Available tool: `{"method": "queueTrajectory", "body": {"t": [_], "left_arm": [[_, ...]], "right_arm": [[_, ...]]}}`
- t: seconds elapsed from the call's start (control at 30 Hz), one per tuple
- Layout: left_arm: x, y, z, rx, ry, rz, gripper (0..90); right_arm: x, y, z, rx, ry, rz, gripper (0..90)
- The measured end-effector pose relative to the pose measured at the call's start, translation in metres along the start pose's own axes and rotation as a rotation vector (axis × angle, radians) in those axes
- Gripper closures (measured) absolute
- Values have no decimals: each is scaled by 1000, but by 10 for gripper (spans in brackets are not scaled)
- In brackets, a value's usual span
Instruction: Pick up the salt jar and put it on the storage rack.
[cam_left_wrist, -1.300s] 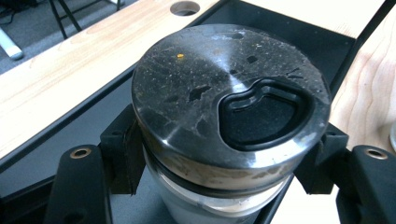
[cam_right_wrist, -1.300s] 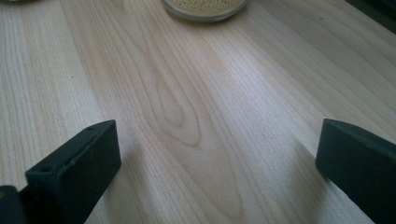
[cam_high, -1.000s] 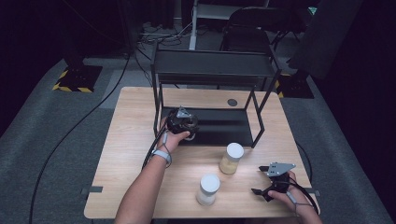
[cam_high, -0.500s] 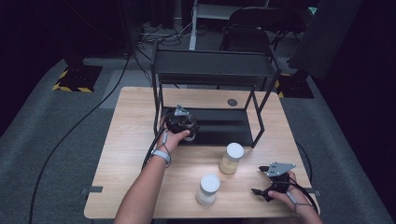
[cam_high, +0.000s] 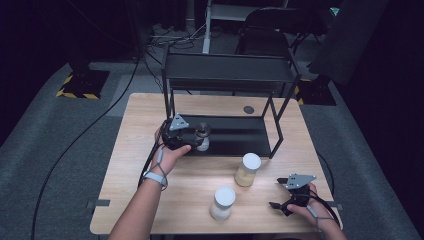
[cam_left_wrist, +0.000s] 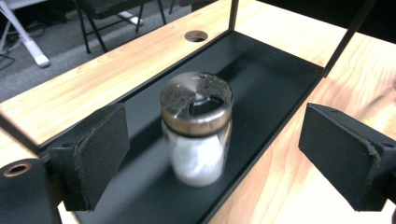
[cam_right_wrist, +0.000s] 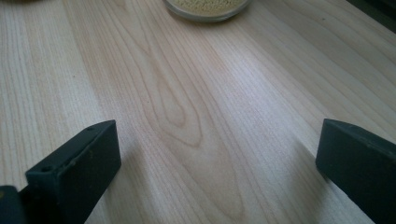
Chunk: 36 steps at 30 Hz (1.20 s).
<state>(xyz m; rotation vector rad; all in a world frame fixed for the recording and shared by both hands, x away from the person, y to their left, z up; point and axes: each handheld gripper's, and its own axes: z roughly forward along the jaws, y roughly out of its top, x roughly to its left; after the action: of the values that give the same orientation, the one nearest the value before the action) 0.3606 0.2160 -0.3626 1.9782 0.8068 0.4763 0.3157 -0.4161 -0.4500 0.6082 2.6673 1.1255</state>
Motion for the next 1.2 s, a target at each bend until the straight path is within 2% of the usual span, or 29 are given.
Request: {"method": "queueTrajectory", "body": {"t": [0.3,0.43,0.6,0.8,1.2], "left_arm": [[-6,-20,-39,-18,12,-9,86],[-9,-28,-50,11,19,5,86],[-11,-44,-63,16,29,-8,87],[-15,-62,-74,32,37,-15,87],[-24,-88,-82,56,50,-20,87]], "right_arm": [[0,0,0,0,0,0,0],[0,0,0,0,0,0,0],[0,0,0,0,0,0,0],[0,0,0,0,0,0,0],[0,0,0,0,0,0,0]]}}
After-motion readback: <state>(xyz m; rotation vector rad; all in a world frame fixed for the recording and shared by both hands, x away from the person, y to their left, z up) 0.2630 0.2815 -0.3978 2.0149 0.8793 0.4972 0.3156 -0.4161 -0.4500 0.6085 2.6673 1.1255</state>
